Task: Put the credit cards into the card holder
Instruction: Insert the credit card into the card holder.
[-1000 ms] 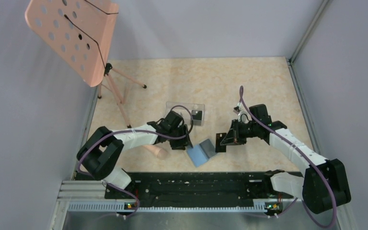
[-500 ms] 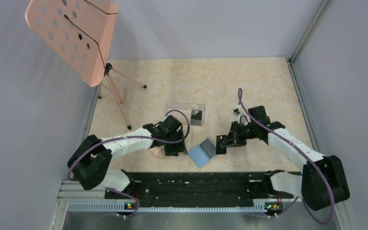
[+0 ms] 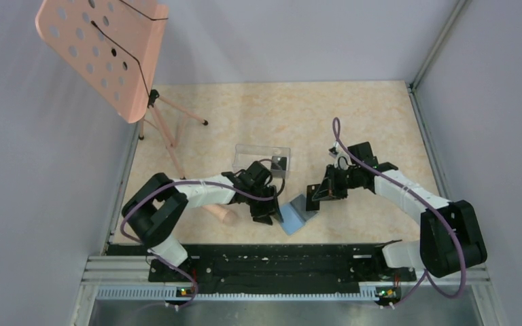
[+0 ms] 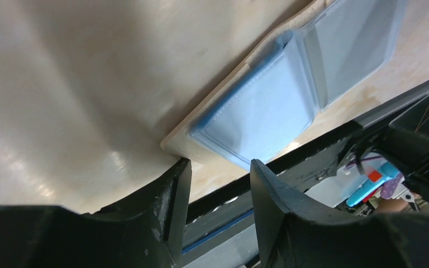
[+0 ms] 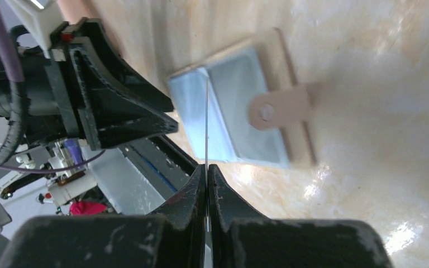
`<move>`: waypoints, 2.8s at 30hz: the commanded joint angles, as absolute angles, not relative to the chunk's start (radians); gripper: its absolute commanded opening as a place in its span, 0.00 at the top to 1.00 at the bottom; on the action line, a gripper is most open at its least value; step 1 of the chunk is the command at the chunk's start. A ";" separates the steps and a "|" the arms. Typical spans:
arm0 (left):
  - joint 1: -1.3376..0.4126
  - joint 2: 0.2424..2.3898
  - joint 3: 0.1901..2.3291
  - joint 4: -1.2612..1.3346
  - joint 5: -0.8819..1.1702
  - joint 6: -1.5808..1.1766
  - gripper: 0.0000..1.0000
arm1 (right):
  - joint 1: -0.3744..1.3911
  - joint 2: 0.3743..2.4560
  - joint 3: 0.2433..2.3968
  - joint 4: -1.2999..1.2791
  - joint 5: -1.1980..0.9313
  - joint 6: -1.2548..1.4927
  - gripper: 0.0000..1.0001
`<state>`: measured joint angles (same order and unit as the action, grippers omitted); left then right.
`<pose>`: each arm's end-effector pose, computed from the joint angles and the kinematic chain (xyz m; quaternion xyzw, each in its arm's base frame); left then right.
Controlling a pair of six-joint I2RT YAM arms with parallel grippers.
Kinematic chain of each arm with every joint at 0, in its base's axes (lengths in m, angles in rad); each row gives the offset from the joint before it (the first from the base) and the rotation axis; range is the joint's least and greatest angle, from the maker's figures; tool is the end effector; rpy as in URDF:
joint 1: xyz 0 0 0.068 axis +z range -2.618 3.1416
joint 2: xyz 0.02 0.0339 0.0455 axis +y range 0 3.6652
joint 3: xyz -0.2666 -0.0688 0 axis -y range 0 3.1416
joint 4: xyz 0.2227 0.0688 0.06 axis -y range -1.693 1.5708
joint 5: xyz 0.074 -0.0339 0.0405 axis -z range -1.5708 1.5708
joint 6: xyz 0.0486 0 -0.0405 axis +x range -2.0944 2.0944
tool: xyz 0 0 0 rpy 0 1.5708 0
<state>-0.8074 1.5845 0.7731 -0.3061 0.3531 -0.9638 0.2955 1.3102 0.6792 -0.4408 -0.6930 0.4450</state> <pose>0.1765 -0.2088 0.1523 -0.0356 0.9594 -0.2796 0.0075 0.2013 0.0937 0.1904 -0.0156 0.9152 0.3908 0.0974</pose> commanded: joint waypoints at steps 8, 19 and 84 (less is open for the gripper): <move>-0.812 1.839 1.131 -0.383 0.338 -0.821 0.51 | 0.257 1.260 0.705 -0.466 -0.666 0.390 1.00; -0.827 1.730 0.929 -0.298 0.341 -0.894 0.55 | 0.218 1.277 0.701 -0.446 -0.623 0.323 1.00; -0.877 1.889 1.072 -0.427 0.316 -0.818 0.86 | 0.244 1.603 0.623 -0.240 -0.962 0.408 1.00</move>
